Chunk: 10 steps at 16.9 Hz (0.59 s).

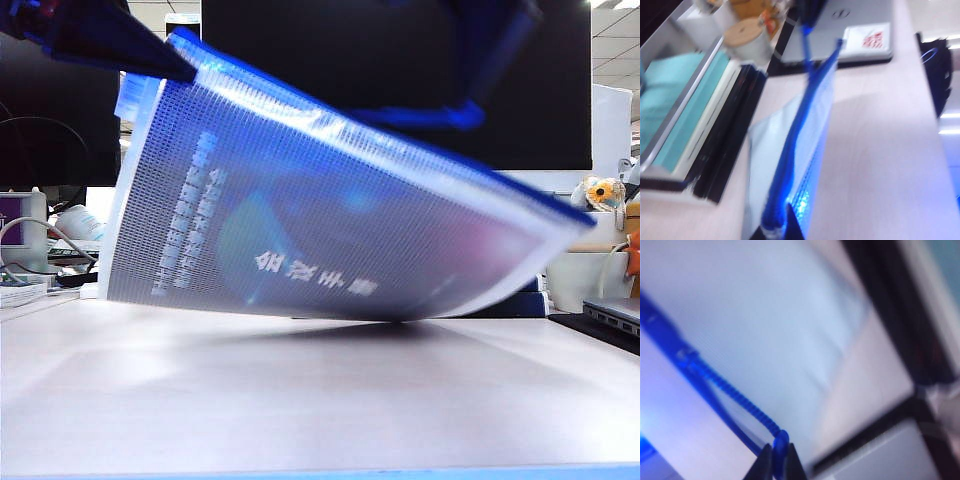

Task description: Pick up the transparent plastic file bag with a blue zipper and close its zipper.

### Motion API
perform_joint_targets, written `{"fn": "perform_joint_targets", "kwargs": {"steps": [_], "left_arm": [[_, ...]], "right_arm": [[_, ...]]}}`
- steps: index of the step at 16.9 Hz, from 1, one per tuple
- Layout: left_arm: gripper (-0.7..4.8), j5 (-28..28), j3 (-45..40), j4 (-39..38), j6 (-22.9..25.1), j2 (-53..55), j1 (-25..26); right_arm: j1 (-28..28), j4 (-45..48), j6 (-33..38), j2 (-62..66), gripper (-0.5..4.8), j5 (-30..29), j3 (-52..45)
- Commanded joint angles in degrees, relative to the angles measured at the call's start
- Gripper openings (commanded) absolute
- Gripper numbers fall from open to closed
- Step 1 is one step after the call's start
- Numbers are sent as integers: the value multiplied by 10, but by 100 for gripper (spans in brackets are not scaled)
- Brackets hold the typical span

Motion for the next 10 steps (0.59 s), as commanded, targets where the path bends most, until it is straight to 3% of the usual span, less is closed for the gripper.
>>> {"fn": "perform_joint_targets", "kwargs": {"steps": [1,10], "left_arm": [[-6,-36,1,-4,-1,-2,4],[-6,-59,1,-24,-2,-2,70]], "right_arm": [[-44,-1,7,-3,-4,46,-35],[-200,-11,27,-4,-4,32,-51]]}}
